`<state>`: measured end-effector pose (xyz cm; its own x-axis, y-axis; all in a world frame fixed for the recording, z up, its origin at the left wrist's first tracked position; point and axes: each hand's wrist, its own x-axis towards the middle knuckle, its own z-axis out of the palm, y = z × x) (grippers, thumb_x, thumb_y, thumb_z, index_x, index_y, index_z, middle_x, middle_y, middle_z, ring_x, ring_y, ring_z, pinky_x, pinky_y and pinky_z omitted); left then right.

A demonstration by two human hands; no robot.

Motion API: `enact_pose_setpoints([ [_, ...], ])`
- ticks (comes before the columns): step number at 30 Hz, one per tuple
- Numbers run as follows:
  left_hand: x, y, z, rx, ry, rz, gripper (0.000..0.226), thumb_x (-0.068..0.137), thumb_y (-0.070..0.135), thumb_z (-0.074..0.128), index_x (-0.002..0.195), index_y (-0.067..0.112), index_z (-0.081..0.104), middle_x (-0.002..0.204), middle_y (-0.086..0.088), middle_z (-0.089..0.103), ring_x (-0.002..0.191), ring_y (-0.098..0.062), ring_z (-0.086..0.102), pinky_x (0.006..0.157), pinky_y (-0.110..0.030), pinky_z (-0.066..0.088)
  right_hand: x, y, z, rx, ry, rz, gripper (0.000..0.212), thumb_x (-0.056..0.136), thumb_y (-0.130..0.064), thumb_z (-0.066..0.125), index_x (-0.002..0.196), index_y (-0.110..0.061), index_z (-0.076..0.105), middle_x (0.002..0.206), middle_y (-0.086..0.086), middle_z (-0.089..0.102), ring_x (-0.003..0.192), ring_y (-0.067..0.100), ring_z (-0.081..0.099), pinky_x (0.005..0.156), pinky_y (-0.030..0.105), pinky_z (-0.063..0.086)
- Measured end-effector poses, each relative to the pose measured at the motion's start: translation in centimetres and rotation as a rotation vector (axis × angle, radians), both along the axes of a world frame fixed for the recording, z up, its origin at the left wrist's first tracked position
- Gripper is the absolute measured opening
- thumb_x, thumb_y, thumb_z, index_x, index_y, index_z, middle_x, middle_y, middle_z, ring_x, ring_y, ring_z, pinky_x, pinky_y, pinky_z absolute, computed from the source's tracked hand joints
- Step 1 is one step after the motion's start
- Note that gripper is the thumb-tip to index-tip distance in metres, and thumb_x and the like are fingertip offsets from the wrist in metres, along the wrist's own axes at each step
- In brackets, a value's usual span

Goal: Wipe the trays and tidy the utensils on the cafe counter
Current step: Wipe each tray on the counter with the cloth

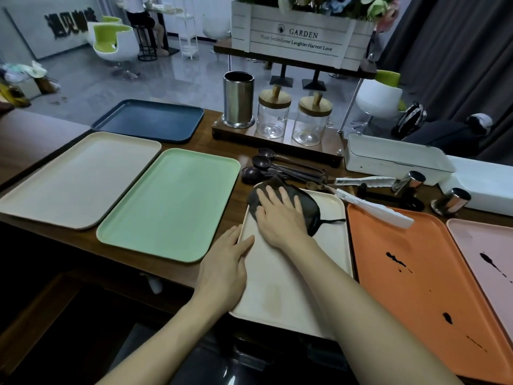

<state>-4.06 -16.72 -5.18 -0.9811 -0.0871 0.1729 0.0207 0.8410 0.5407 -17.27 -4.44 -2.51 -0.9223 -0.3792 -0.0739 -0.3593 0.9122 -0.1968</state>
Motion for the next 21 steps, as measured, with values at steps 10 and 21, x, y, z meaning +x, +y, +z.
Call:
enact_pose_setpoints([
  [10,0.4,0.7,0.9,0.004,-0.035,0.047,0.052,0.094,0.002,0.046,0.142,0.018,0.061,0.159,-0.003,0.042,0.15,-0.023,0.032,0.12,-0.033,0.025,1.0,6.8,-0.3,0.011,-0.014,-0.327,0.06,0.105,-0.043,0.019,0.161,-0.026,0.012,0.169,0.0,0.01,0.154,0.033,0.002,0.124,0.051,0.001],
  [21,0.3,0.8,0.8,0.0,-0.021,0.055,0.053,0.094,0.003,0.046,0.143,0.02,0.06,0.16,0.0,0.041,0.151,-0.019,0.03,0.12,-0.029,0.023,7.1,6.4,-0.2,0.001,-0.005,-0.334,0.062,0.105,-0.043,0.02,0.162,-0.021,0.009,0.169,0.007,0.007,0.154,0.03,0.002,0.125,0.047,0.001],
])
